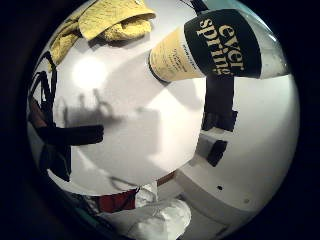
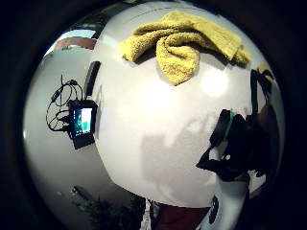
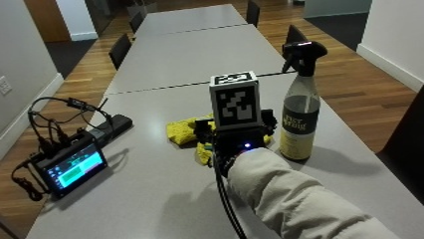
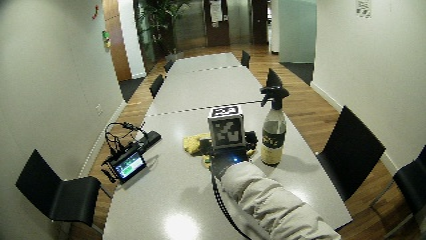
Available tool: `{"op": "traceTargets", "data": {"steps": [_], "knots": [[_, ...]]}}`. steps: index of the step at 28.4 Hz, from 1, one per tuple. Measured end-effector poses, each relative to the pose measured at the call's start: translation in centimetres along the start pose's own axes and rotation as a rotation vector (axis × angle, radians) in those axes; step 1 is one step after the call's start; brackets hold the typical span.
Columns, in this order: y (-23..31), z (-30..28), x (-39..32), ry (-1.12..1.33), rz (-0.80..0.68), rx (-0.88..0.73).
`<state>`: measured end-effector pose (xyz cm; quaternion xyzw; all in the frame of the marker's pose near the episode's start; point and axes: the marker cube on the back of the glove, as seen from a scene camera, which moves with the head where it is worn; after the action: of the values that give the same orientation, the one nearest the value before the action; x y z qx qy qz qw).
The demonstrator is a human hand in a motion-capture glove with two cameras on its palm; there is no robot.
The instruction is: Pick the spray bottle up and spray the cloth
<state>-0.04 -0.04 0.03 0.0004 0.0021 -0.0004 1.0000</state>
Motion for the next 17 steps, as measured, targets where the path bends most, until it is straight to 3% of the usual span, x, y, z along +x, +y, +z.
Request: {"op": "traceTargets", "data": {"steps": [10,17], "knots": [[0.5,0.0,0.0,-0.008,-0.024,0.001],[5.0,-1.0,2.2,-0.239,-0.188,0.116]]}}
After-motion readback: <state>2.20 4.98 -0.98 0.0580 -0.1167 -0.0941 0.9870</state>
